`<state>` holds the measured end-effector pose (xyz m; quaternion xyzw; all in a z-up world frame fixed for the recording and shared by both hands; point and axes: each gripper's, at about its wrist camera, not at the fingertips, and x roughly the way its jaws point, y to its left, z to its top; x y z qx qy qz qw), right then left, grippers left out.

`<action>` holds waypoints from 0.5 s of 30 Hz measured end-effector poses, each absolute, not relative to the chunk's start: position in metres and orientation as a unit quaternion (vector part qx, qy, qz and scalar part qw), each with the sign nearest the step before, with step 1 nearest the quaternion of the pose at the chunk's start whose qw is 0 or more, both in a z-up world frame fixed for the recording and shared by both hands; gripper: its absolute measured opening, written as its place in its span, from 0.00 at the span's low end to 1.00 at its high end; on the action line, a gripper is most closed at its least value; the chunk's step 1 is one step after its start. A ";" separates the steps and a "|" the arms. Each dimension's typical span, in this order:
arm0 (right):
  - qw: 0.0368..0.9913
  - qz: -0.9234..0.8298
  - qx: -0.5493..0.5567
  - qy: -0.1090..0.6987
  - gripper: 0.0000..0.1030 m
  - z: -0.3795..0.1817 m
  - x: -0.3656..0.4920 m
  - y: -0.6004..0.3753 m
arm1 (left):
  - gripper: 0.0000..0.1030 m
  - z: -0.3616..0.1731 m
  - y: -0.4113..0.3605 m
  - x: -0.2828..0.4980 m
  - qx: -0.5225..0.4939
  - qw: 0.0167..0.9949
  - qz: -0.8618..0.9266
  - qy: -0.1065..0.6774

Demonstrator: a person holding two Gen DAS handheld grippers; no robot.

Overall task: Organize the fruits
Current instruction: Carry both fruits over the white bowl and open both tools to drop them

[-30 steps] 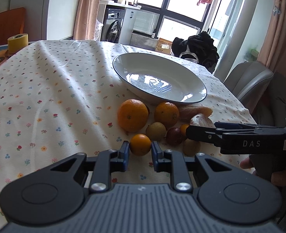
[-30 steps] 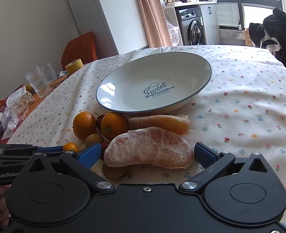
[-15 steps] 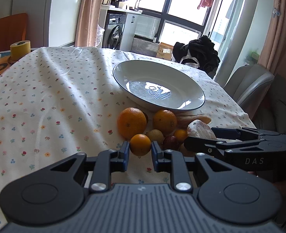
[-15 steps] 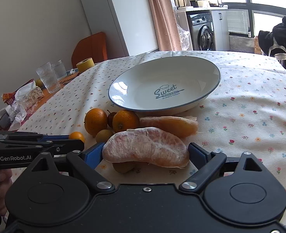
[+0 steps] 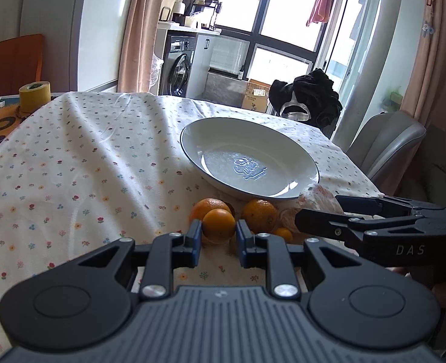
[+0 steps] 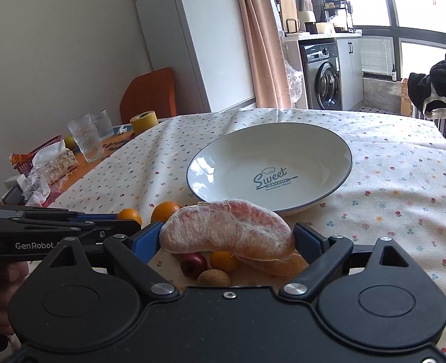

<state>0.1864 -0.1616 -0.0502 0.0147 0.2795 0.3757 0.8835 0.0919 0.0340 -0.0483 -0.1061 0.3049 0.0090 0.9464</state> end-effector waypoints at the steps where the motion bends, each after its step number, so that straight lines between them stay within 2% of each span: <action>1: 0.884 0.376 0.014 0.277 0.86 -0.049 0.187 -0.161 | 0.22 -0.047 0.034 0.093 -0.105 0.947 0.009 0.304; 15: 0.895 0.369 0.007 0.249 0.86 -0.031 0.207 -0.155 | 0.22 -0.034 0.037 0.118 -0.095 0.951 -0.001 0.294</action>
